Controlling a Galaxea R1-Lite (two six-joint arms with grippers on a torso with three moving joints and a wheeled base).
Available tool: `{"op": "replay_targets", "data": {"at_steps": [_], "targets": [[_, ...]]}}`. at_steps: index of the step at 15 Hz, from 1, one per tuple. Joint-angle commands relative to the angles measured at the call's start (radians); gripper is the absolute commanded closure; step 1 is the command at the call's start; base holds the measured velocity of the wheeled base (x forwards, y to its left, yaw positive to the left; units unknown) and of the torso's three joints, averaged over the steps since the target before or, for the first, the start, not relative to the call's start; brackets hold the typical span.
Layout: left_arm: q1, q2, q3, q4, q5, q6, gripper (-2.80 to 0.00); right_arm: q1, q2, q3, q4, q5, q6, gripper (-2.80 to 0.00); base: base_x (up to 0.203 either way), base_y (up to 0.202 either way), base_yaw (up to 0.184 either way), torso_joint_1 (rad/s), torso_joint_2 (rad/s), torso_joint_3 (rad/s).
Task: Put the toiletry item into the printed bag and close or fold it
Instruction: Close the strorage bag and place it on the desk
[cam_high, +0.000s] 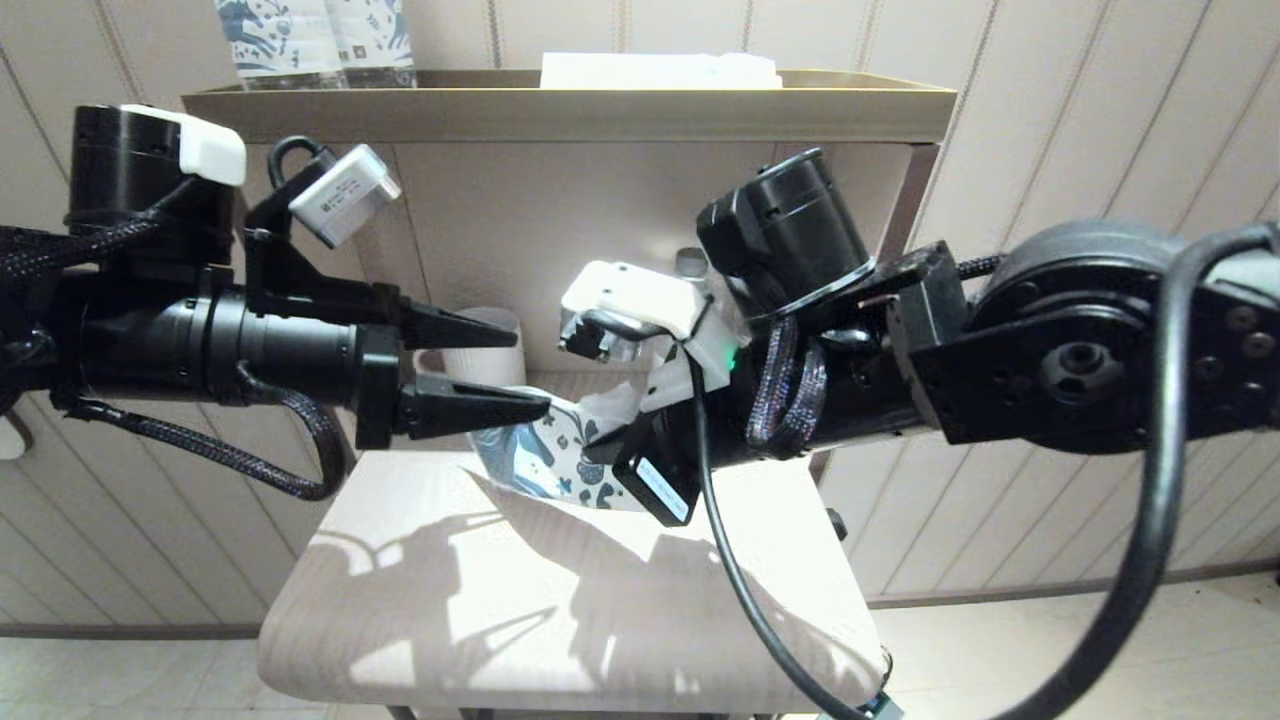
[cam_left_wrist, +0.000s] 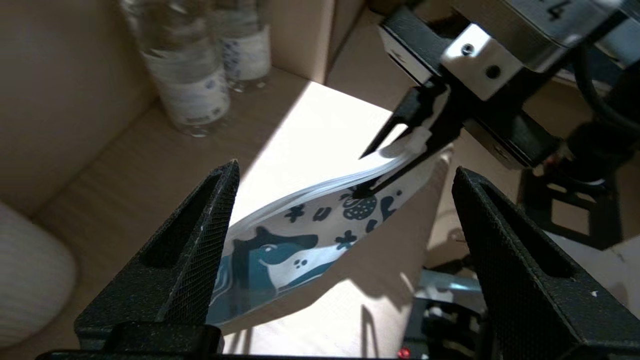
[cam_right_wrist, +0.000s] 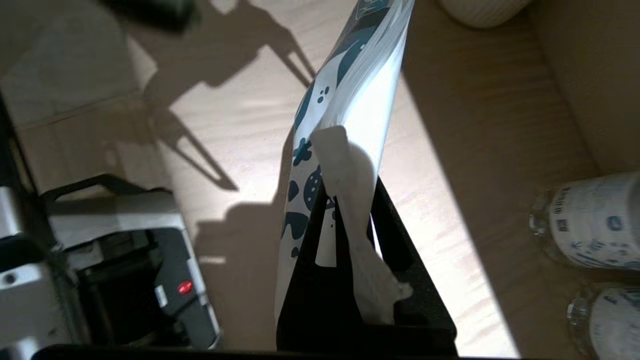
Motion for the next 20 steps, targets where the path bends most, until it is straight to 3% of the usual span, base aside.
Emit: {"op": "replay_targets", "data": {"at_steps": [1, 8, 12, 16, 20], "targets": [[0.032, -0.016, 0.000, -0.018, -0.006, 0.000, -2.80, 0.010, -0.057, 0.122, -0.170, -0.030, -0.014, 0.00, 0.000, 0.000, 0.000, 0.000, 0.00, 0.000], [0.036, -0.023, 0.003, -0.019, -0.003, 0.005, -2.80, 0.041, -0.177, 0.402, -0.423, -0.015, -0.062, 0.00, 0.000, 0.000, 0.000, 0.000, 0.00, 0.000], [0.036, -0.034, -0.002, -0.019, -0.001, -0.001, -2.80, 0.061, -0.190, 0.423, -0.463, -0.009, -0.066, 0.00, 0.000, 0.000, 0.000, 0.000, 0.00, 0.000], [0.033, -0.045, 0.006, -0.019, -0.003, -0.027, -2.80, 0.051, -0.190, 0.522, -0.671, 0.019, -0.064, 0.00, 0.000, 0.000, 0.000, 0.000, 0.00, 0.000], [0.027, -0.047, 0.011, -0.017, -0.003, -0.028, -2.80, 0.029, -0.197, 0.568, -0.680, 0.078, -0.048, 0.00, 0.000, 0.000, 0.000, 0.000, 0.00, 0.000]]}}
